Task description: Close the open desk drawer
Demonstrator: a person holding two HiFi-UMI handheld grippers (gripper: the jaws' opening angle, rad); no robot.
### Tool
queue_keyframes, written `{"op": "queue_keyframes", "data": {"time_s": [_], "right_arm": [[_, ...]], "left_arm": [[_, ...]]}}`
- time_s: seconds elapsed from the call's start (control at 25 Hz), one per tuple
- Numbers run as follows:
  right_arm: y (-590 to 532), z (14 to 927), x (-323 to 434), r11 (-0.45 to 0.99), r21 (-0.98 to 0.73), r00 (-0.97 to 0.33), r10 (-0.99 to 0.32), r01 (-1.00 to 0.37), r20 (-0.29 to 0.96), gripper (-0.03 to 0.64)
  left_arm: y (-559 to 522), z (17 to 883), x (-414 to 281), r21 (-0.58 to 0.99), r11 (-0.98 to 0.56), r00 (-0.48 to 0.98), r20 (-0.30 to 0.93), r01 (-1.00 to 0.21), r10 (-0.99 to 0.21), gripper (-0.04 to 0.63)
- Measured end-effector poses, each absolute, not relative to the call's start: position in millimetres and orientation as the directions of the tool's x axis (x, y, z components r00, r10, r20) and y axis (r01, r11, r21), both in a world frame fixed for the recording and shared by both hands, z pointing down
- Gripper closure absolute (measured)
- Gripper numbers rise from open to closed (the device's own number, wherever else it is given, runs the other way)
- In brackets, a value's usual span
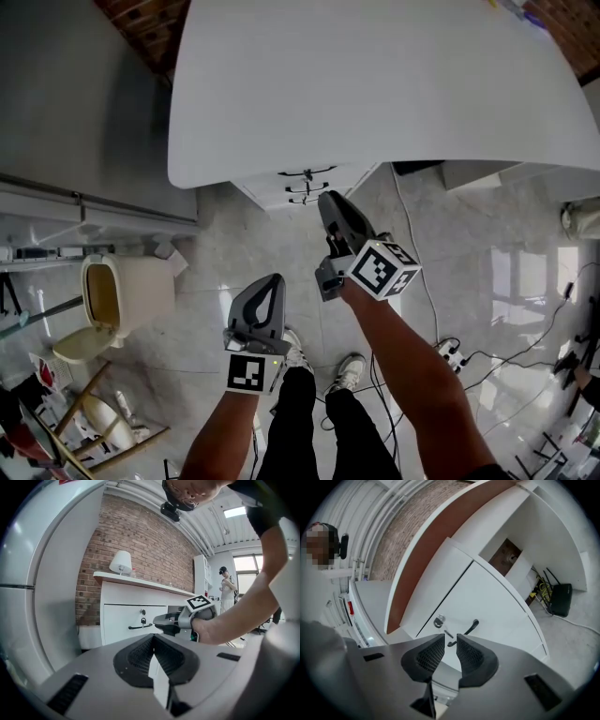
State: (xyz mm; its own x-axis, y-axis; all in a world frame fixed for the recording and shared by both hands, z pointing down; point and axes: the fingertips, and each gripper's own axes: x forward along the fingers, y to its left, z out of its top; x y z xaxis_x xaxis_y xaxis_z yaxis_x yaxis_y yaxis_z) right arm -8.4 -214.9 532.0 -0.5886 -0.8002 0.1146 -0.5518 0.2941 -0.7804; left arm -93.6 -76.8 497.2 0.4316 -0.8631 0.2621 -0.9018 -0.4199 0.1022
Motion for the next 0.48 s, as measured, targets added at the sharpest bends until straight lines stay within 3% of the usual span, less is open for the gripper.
{"op": "queue_keyframes", "data": {"time_s": [0.48], "right_arm": [[-118.8, 456.2, 19.7, 0.463, -0.501, -0.593, -0.794, -0.731, 0.132, 0.572]], "left_arm": [[-58.7, 445.7, -63.0, 0.083, -0.420, 0.428, 0.228, -0.904, -0.875, 0.588]]}}
